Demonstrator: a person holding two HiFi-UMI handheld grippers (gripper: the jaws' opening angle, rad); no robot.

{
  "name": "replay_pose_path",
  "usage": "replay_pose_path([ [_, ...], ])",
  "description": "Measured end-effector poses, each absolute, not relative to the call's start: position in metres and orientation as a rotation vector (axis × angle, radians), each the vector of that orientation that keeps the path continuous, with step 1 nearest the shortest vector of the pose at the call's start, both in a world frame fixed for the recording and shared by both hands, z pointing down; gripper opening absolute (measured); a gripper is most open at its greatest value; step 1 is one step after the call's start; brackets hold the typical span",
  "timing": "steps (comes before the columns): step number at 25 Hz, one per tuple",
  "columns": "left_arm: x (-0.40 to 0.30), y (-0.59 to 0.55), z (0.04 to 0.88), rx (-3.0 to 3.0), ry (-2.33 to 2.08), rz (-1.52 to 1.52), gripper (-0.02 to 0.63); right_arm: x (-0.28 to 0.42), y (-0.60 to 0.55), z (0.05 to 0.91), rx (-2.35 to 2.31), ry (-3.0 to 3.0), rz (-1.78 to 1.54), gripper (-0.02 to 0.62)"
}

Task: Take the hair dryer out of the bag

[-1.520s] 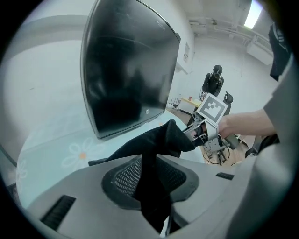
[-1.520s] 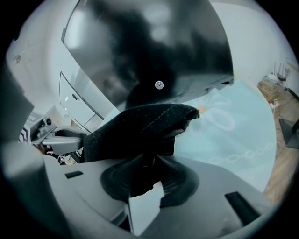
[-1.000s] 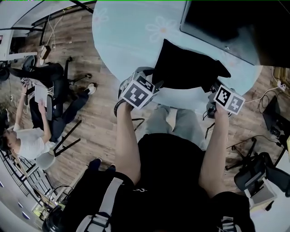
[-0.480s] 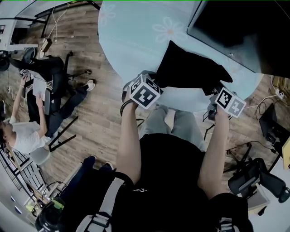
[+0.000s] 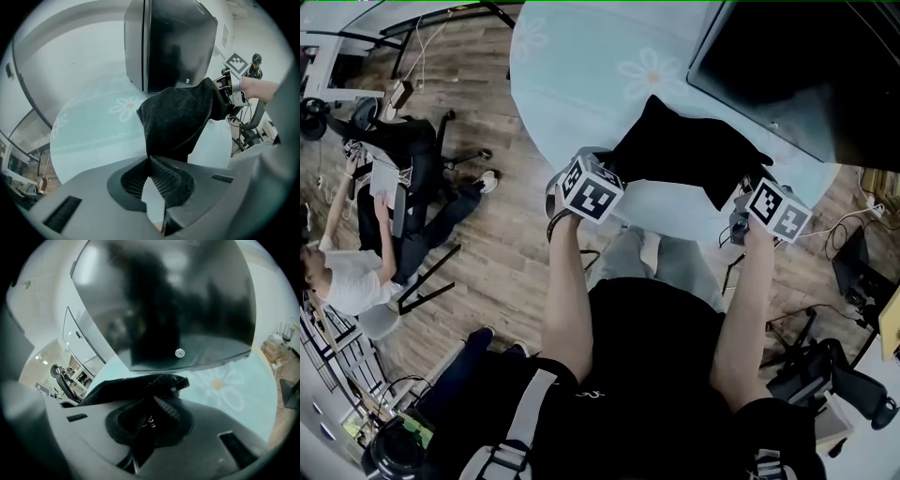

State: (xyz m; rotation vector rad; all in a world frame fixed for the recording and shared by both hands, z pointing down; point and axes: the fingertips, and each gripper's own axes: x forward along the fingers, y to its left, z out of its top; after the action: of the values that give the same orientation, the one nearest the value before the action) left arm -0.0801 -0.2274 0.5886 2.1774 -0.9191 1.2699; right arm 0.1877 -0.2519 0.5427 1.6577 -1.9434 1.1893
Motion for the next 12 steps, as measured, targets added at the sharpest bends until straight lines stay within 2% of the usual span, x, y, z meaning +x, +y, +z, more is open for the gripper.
replay_pose_path([
  [12, -0.087, -0.249, 0.572, 2.186, -1.049, 1.183, 0.012, 0.206, -0.257, 0.514, 1.713, -1.978, 1.140, 0.031],
])
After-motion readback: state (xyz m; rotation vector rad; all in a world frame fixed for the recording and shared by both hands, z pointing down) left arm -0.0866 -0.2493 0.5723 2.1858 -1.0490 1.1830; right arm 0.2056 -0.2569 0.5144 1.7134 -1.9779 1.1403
